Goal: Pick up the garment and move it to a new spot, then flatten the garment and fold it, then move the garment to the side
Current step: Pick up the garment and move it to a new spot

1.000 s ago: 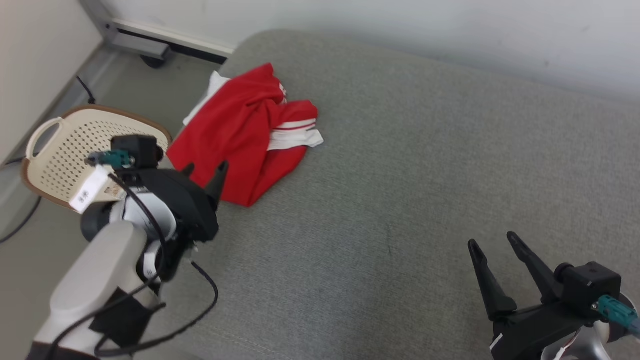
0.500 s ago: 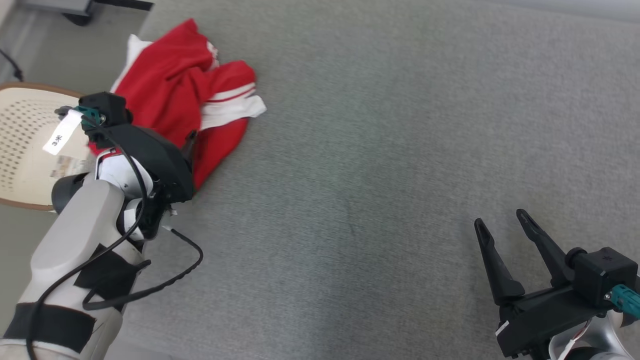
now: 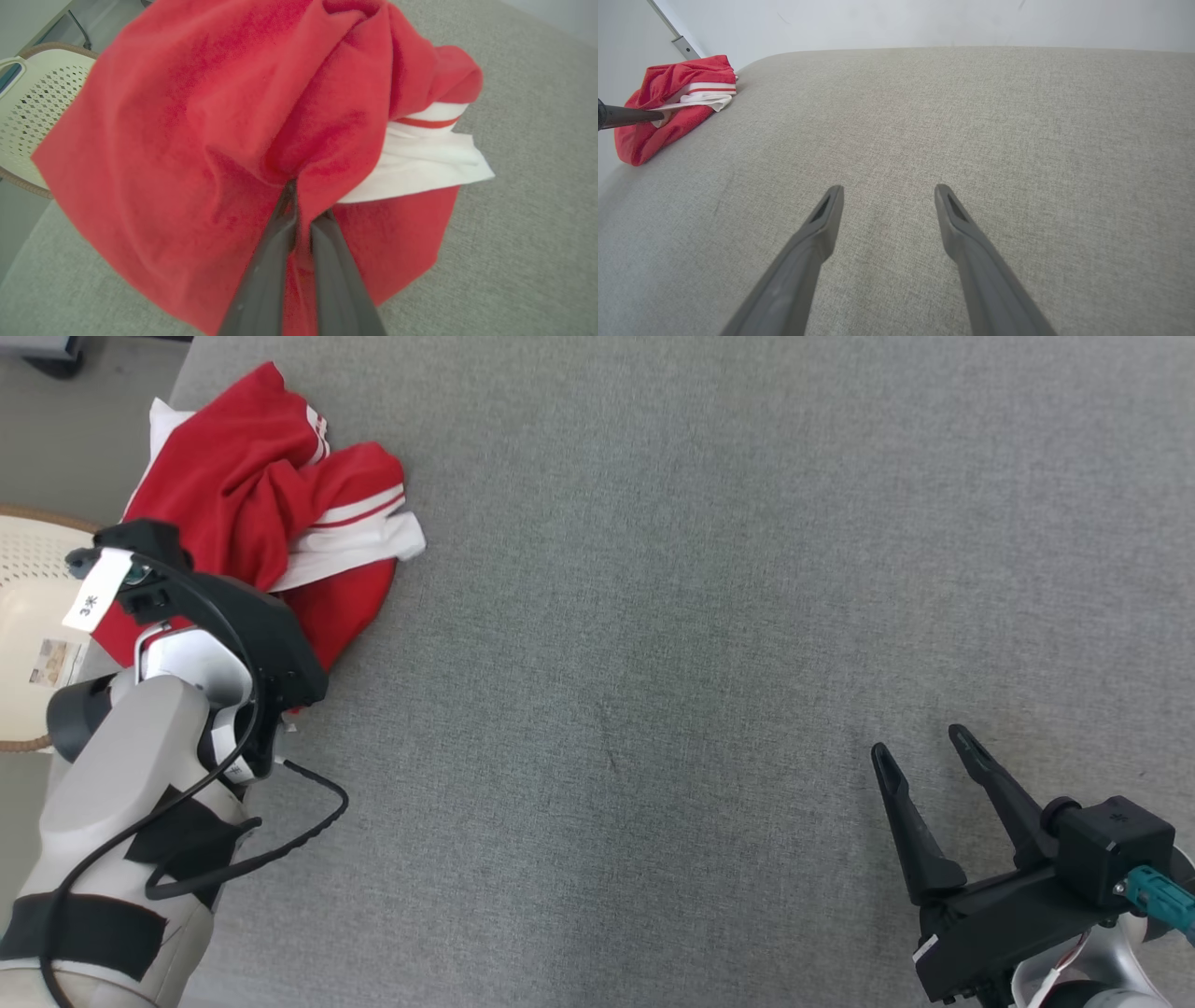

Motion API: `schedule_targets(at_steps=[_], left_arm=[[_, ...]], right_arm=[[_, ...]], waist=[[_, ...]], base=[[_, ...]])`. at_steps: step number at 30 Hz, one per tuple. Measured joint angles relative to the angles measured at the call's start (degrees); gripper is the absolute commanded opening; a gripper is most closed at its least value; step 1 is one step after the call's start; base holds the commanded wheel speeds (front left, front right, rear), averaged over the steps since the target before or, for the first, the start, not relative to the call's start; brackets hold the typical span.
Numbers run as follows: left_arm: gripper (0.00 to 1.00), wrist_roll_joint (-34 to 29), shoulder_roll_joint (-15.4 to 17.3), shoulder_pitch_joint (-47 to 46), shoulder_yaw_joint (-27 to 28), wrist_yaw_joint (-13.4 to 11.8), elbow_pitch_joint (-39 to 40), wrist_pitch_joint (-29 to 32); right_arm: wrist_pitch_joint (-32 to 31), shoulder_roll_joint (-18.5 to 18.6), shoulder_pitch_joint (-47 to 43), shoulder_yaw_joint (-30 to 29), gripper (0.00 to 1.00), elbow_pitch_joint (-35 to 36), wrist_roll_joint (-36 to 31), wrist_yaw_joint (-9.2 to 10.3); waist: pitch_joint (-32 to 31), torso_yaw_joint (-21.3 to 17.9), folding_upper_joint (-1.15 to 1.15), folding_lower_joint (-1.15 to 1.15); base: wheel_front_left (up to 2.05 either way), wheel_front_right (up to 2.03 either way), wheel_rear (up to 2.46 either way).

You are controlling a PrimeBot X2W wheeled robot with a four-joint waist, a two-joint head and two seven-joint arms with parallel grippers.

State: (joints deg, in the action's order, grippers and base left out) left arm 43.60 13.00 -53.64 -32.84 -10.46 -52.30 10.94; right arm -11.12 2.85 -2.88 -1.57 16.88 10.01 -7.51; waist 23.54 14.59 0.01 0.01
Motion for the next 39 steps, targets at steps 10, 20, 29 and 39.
schedule_targets(at_steps=[10,20,29,39], left_arm=[[0.00,-0.08,0.03,0.20,0.00,-0.10,-0.56,-3.49],[0.00,-3.61,-0.99,-2.74,-3.54,0.40,7.27,-5.45],[0.00,-6.22,-1.98,-3.91,-7.04,-0.33,18.92,-3.87],[0.00,-7.28,-5.16,-4.33,-10.58,-1.71,33.03,-1.11]], right_arm=[[1.70,0.00,-0.04,1.03,1.00,-3.34,2.25,0.00],[5.66,0.00,-0.03,3.20,1.00,-8.88,6.08,0.00],[8.13,0.01,0.02,3.28,1.00,-11.98,7.67,0.00],[9.88,0.00,0.54,3.31,1.00,-13.28,9.06,0.00]], waist=[[-4.04,-0.38,-0.01,-0.01],[-10.30,-1.48,-0.02,-0.01],[-15.24,-5.32,-0.01,-0.01],[-17.62,-11.20,-0.02,-0.02]], base=[[0.00,0.00,0.00],[0.00,0.00,0.00],[0.00,0.00,0.00],[0.00,0.00,0.00]])
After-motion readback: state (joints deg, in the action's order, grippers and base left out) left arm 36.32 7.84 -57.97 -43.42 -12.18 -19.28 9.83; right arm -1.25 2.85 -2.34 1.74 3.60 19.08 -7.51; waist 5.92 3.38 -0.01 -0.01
